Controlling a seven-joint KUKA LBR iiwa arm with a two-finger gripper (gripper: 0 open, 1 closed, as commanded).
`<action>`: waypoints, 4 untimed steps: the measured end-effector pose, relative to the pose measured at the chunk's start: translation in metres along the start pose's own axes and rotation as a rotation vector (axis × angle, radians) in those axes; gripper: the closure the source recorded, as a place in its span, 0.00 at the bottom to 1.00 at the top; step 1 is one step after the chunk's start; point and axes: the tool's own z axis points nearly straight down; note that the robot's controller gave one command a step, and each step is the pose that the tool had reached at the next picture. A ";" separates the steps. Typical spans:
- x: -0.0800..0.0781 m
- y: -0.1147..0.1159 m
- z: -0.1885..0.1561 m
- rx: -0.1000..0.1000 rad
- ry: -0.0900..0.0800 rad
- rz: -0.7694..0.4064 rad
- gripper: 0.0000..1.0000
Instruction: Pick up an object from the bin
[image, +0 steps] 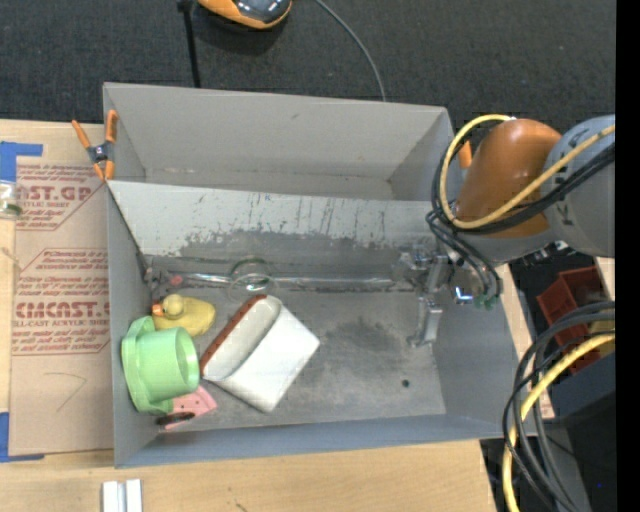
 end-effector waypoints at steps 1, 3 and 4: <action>-0.002 0.000 -0.005 0.001 -0.007 -0.001 0.00; 0.029 0.049 0.071 -0.002 0.003 -0.075 0.00; 0.021 0.074 0.066 0.003 -0.009 -0.129 0.00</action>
Offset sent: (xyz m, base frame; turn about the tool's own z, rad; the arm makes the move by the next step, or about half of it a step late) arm -0.0343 0.0491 -0.0653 -0.0284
